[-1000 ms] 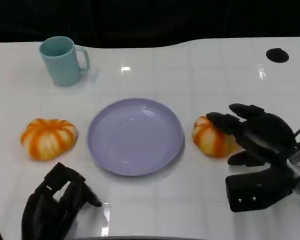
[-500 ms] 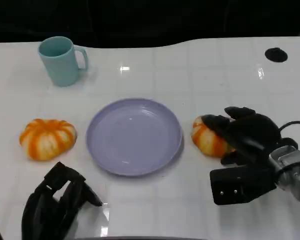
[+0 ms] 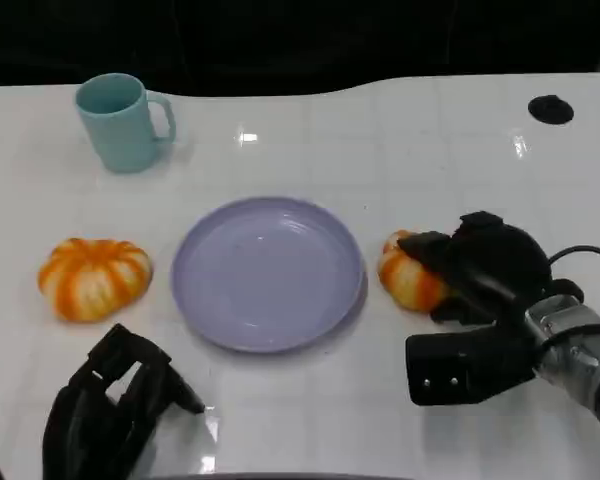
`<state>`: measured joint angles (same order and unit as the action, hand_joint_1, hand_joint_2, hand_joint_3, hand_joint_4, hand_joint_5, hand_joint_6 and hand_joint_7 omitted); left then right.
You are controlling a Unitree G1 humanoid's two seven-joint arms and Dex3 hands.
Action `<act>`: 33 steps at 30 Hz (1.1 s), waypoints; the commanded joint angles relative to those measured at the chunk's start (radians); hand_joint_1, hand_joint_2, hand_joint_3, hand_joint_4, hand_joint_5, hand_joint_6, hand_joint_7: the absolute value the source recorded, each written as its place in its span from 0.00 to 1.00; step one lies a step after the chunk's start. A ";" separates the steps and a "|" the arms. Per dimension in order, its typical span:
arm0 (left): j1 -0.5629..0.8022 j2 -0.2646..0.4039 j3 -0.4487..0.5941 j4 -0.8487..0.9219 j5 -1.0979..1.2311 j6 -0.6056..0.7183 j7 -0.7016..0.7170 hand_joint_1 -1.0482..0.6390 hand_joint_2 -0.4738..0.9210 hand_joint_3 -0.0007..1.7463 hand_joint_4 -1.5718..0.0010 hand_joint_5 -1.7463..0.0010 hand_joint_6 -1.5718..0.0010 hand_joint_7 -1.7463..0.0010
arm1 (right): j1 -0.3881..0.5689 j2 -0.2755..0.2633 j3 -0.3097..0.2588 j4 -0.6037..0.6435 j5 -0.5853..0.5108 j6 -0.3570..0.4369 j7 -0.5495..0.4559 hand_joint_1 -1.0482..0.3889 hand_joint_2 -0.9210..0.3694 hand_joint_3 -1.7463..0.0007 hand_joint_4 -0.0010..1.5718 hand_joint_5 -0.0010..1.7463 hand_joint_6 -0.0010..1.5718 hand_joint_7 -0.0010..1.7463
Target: Grasp the bread from the table and place it into the plate.
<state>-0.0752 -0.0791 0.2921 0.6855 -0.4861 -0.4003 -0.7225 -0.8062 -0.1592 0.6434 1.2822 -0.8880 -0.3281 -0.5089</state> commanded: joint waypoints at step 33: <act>0.018 0.000 -0.002 -0.026 -0.001 0.007 -0.004 0.30 1.00 0.16 0.61 0.00 0.68 0.14 | -0.031 0.012 -0.159 -0.038 0.224 -0.177 -0.092 0.51 0.13 0.54 0.60 1.00 0.42 1.00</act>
<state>-0.0576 -0.0892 0.2883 0.6607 -0.4803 -0.4002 -0.7221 -0.8072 -0.1506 0.5005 1.2700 -0.6823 -0.4780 -0.5915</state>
